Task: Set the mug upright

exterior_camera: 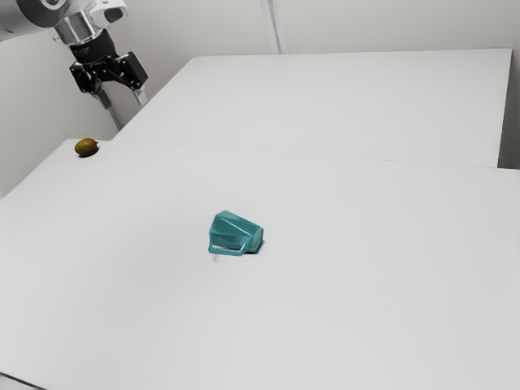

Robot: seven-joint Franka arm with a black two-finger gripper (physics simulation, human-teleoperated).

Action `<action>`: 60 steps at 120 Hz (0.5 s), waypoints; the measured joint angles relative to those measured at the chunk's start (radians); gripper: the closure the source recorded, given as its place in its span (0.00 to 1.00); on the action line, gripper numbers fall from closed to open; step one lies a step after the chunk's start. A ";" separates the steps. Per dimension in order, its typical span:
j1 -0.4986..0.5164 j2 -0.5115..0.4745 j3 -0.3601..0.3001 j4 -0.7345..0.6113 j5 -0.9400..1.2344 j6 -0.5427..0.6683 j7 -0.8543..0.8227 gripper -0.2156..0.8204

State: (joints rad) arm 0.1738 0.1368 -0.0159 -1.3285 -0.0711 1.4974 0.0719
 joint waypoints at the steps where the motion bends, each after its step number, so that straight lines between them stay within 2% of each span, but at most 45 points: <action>1: 0.000 0.000 0.000 0.000 0.000 0.000 0.000 0.21; 16: -0.010 0.002 0.020 -0.040 -0.029 0.015 0.005 0.21; 27: -0.014 0.017 0.126 -0.196 -0.178 0.065 0.030 0.21; 35: 0.001 0.024 0.176 -0.331 -0.332 0.115 0.076 0.21; 49: -0.002 0.045 0.208 -0.525 -0.581 0.188 0.193 0.21; 60: -0.005 0.053 0.215 -0.620 -0.723 0.231 0.300 0.21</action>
State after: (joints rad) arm 0.1692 0.1894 0.1993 -1.9488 -0.7939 1.7287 0.3723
